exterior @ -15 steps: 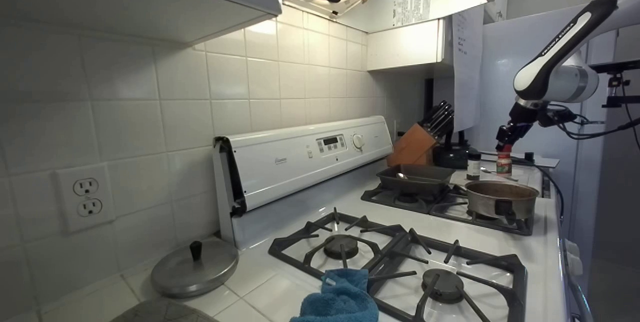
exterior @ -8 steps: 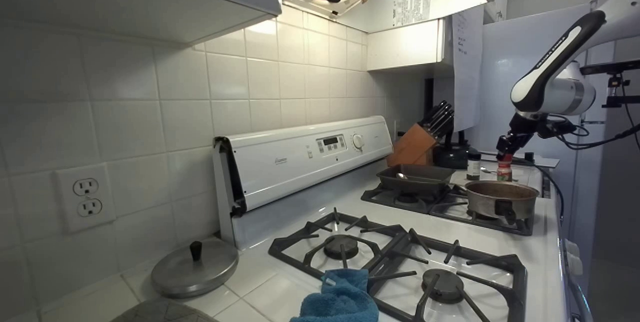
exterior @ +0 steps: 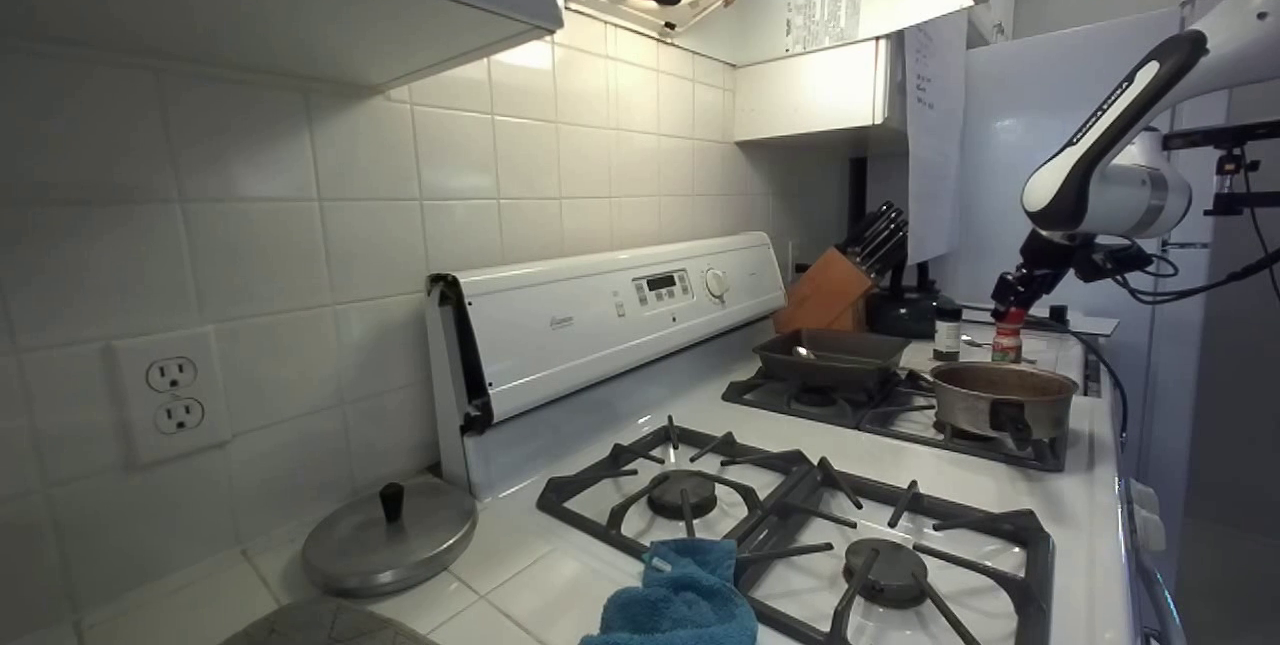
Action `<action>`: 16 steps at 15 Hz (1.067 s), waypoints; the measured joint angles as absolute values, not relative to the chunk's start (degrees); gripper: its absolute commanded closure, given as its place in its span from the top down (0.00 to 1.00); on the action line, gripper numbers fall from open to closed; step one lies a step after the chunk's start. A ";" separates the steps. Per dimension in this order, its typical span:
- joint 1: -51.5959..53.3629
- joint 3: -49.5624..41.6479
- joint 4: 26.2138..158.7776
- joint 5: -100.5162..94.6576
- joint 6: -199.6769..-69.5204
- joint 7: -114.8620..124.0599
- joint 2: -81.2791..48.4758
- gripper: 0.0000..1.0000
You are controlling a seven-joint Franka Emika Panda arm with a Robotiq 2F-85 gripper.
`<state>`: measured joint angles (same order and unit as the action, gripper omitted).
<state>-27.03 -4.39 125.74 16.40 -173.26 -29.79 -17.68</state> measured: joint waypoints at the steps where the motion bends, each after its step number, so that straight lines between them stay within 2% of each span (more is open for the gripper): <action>1: -27.10 -4.39 125.73 16.40 -173.30 -29.78 -17.68 0.99; 10: -28.94 -3.77 122.27 16.43 -173.32 -29.40 -17.69 1.00; 16: -29.25 -3.14 116.58 16.43 -168.62 -29.35 -18.69 1.00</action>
<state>-29.25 -3.14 116.58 16.43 -168.62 -29.35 -18.69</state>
